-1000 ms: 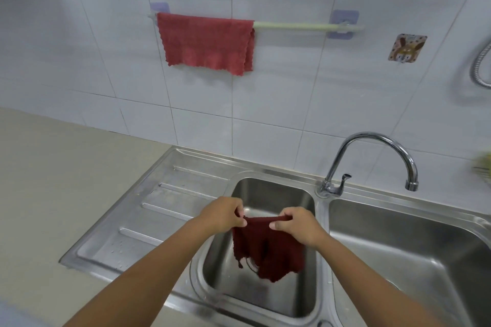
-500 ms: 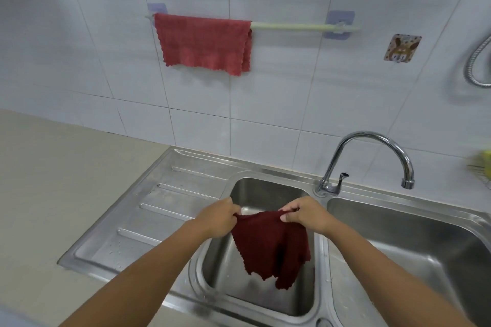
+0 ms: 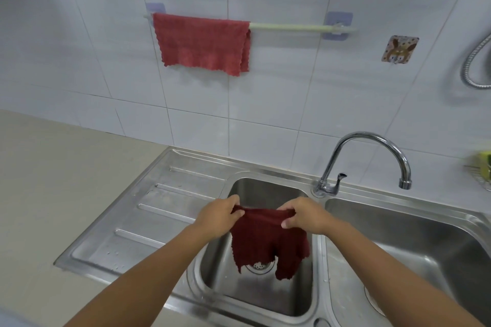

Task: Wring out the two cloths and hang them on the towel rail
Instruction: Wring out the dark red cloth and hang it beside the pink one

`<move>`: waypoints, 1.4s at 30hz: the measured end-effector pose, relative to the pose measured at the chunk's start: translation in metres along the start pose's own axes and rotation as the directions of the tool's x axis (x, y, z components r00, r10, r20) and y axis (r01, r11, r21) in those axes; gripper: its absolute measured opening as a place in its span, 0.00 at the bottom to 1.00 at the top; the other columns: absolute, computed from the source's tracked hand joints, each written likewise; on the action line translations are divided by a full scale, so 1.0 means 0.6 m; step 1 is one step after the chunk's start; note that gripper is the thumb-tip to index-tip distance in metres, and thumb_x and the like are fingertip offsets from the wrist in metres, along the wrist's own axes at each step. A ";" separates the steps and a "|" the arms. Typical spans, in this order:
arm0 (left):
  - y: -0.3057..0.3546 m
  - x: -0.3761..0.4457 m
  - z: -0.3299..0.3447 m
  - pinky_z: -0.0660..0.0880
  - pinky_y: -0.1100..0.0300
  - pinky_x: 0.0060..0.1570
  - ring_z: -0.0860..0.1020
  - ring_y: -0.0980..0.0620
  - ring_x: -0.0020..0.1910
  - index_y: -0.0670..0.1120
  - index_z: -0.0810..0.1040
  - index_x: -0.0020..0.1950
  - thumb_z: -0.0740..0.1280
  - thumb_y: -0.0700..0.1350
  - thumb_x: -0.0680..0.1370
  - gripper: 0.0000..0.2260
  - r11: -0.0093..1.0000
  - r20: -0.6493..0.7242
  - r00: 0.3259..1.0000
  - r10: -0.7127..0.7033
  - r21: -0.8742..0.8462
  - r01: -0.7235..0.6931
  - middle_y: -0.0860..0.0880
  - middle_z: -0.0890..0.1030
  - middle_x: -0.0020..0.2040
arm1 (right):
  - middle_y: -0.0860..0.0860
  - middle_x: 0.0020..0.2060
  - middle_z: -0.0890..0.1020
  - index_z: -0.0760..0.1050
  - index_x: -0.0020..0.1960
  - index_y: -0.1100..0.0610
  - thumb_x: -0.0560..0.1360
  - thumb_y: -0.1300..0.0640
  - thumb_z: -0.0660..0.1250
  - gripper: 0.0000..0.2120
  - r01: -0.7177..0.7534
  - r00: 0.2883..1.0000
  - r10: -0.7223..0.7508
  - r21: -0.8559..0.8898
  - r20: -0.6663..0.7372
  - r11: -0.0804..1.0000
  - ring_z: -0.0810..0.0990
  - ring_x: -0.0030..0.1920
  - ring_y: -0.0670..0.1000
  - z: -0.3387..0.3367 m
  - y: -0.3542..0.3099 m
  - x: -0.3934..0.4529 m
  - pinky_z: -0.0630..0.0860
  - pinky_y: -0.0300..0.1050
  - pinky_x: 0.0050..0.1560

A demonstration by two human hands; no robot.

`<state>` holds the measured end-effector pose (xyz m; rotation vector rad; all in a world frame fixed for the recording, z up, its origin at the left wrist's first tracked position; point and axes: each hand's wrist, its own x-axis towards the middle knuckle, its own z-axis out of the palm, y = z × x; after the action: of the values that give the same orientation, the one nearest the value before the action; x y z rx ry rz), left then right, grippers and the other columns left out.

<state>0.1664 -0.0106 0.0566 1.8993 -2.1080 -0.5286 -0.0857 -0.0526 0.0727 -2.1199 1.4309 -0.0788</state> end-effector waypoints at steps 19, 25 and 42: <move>-0.059 0.014 -0.074 0.75 0.69 0.41 0.82 0.55 0.40 0.50 0.85 0.51 0.70 0.43 0.76 0.06 0.952 -0.083 0.996 -0.026 -0.307 -0.001 0.51 0.85 0.41 | 0.50 0.39 0.86 0.79 0.42 0.45 0.77 0.63 0.65 0.14 0.087 0.957 -0.027 0.196 -0.289 0.977 0.85 0.38 0.52 -0.022 -0.025 0.006 0.81 0.40 0.35; -0.066 0.005 -0.102 0.71 0.74 0.36 0.78 0.66 0.32 0.53 0.86 0.46 0.69 0.45 0.77 0.06 0.956 -0.100 0.995 -0.005 -0.293 -0.025 0.58 0.83 0.35 | 0.46 0.42 0.86 0.80 0.50 0.45 0.76 0.64 0.62 0.15 0.094 0.991 -0.092 0.012 -0.101 0.995 0.85 0.43 0.50 -0.012 -0.016 0.013 0.80 0.43 0.45; -0.027 0.055 -0.356 0.73 0.53 0.62 0.78 0.46 0.59 0.48 0.76 0.66 0.61 0.35 0.76 0.20 0.984 -0.819 0.573 -0.001 -0.102 -0.145 0.46 0.81 0.60 | 0.49 0.60 0.81 0.80 0.62 0.57 0.73 0.71 0.57 0.23 0.378 0.409 -0.216 -0.050 -0.887 0.924 0.77 0.62 0.47 -0.221 -0.214 0.094 0.68 0.39 0.68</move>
<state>0.2672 -0.0653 0.2405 1.4977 -1.4326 0.2116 -0.0015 -0.1244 0.2312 -2.2316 1.3996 -1.6281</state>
